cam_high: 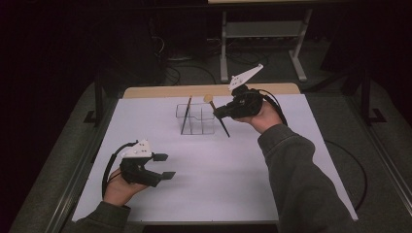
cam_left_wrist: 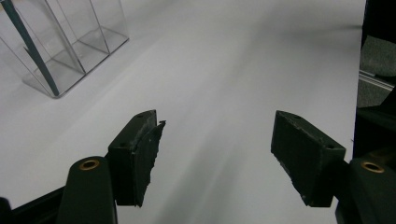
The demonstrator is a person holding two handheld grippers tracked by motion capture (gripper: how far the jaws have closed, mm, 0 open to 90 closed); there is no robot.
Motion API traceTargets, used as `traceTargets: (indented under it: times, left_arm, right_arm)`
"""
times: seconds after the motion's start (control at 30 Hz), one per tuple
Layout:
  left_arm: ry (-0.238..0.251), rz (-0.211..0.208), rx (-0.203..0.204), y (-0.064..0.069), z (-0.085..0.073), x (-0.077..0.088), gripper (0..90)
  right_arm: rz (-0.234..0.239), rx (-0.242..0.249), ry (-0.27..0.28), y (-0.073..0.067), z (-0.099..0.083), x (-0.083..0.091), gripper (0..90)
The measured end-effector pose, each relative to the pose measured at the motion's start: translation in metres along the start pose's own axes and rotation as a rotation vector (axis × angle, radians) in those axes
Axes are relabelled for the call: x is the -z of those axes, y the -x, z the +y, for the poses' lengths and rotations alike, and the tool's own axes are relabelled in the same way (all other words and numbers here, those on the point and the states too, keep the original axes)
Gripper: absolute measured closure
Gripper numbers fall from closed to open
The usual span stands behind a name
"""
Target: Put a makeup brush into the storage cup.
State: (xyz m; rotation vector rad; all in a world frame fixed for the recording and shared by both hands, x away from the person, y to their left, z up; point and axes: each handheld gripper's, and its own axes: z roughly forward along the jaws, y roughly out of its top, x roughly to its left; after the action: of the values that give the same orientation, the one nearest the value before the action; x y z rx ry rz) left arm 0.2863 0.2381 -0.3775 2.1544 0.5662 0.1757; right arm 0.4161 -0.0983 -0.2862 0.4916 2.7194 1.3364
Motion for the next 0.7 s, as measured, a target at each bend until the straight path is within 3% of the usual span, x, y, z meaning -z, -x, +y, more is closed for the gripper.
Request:
traceTargets:
  times: [0.7]
  left_arm:
    - [-0.002,-0.007,-0.008,-0.001,0.000,0.000,31.3]
  right_arm:
    - [-0.031,0.005,0.018,0.015,0.022,-0.007,83.0]
